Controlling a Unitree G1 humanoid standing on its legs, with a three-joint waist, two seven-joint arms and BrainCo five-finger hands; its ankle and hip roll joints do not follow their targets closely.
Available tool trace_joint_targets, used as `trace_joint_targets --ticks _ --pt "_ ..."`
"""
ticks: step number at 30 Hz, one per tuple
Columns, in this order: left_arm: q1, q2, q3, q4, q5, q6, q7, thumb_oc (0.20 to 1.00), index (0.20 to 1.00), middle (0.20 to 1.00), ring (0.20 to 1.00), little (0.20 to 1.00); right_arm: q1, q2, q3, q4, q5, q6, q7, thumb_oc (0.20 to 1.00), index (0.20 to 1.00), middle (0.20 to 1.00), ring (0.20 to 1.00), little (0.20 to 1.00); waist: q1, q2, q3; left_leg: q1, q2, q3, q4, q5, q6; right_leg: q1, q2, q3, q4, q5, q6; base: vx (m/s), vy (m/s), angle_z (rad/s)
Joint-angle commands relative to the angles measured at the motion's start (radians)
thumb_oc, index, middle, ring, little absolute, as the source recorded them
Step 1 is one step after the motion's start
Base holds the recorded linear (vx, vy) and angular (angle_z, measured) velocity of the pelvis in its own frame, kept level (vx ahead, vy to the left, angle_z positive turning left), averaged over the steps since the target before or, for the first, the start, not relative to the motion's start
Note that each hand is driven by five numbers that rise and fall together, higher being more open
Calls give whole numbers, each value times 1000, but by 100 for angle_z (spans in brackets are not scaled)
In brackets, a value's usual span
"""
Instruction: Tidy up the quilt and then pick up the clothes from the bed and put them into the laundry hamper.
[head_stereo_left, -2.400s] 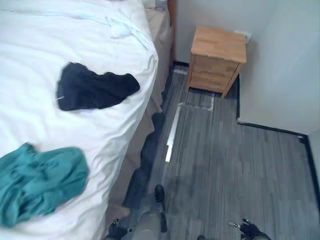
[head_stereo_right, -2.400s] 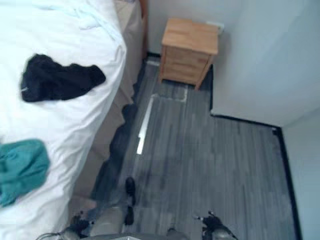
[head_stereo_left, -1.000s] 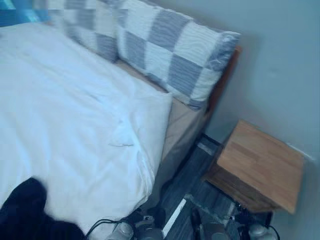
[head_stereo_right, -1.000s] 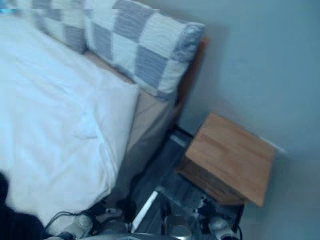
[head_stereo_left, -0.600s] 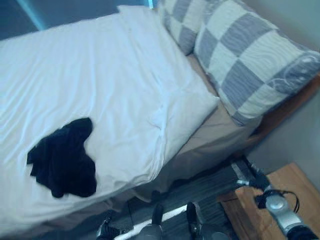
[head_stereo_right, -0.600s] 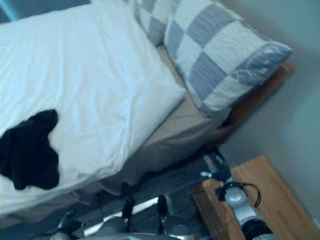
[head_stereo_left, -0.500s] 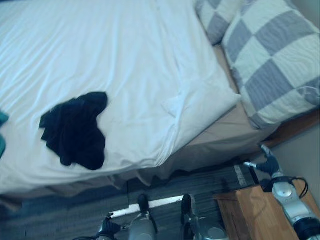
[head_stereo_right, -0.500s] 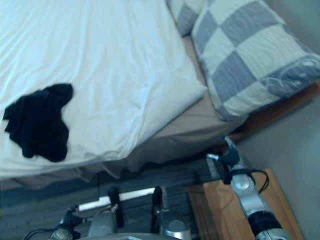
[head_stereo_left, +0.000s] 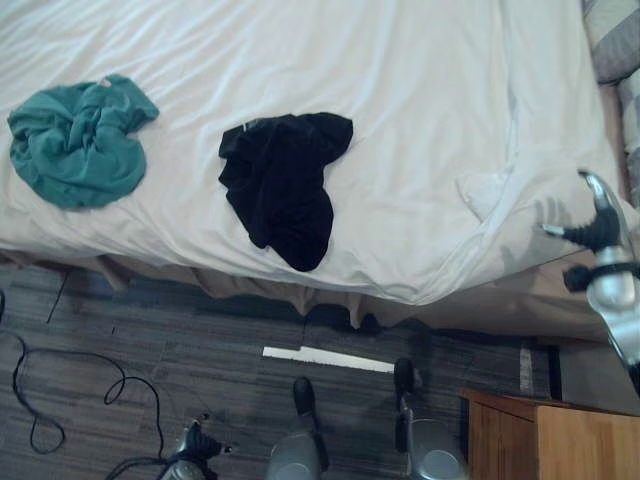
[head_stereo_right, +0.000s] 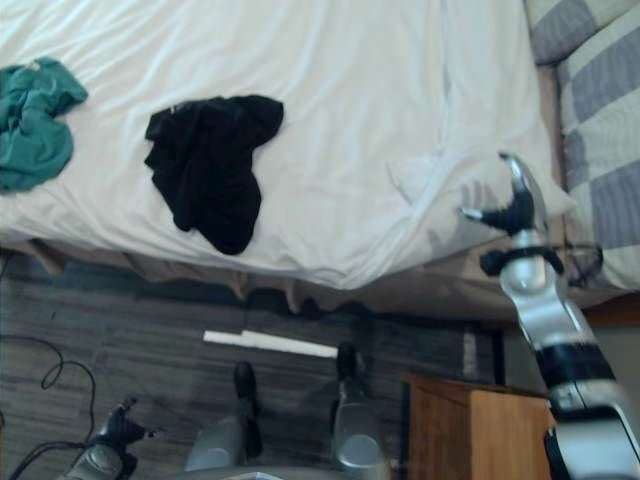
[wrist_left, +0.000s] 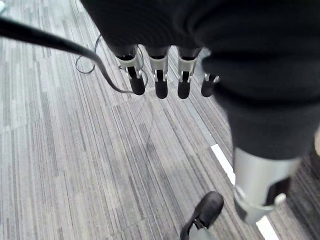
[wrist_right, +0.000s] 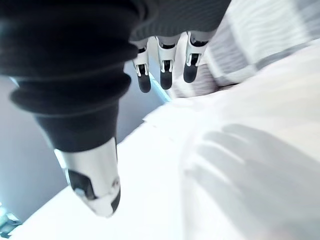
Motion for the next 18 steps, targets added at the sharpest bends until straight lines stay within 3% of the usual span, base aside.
trace_joint_targets --ticks 1,2,3,4,8,14,15,18 --pt "-86 1 -38 14 -19 -26 34 1000 1000 1000 1000 1000 -273 -96 105 129 13 -15 -31 1000 1000 1000 1000 1000 28 4 56 -48 67 -6 90 -43 -68 28 9 -7 110 -146 57 -117 -54 -1" --pt "-94 -5 -46 8 -22 -28 33 1000 1000 1000 1000 1000 -341 -100 163 186 17 -11 -25 1000 1000 1000 1000 1000 28 10 64 -64 72 -8 92 -34 -73 10 12 -13 118 -146 55 -94 -57 11" --pt "-106 -4 -60 0 -27 -32 33 1000 1000 1000 1000 1000 -374 -104 209 226 2 1 -13 464 464 464 464 464 30 11 71 -76 76 -12 93 -27 -76 0 13 -18 124 -148 54 -81 -64 17" --pt "-121 2 -78 -13 -30 -38 33 1000 1000 1000 1000 1000 -424 -110 275 288 -27 18 4 200 200 200 200 200 32 14 83 -91 79 -17 98 -21 -79 -16 15 -26 140 -150 53 -77 -62 19" --pt "-138 -12 -95 -50 -54 -48 39 1000 1000 1000 1000 1000 -477 -81 340 458 -38 45 25 200 200 200 200 200 26 22 95 -122 85 -33 135 -20 -82 -45 24 -38 186 -168 43 -49 -47 13" --pt "-123 -40 -81 -67 -54 -46 47 1000 1000 1000 1000 1000 -344 -90 241 449 -42 42 2 200 200 200 200 200 15 24 90 -107 86 -34 169 -45 -82 -34 30 -39 209 -191 33 4 -19 8" --pt "-93 -70 -47 -43 -33 -31 51 1000 1000 1000 1000 1000 -122 -92 101 300 -49 21 -12 200 200 200 200 200 -13 20 74 -76 90 -25 167 -60 -81 -8 31 -39 200 -196 32 40 8 -1" --pt "-75 -78 -31 -29 -22 -22 52 1000 1000 1000 1000 1000 15 -93 8 203 -61 15 -9 200 200 200 200 200 -17 15 59 -49 91 -19 157 -63 -81 17 33 -41 188 -197 32 100 -1 1"
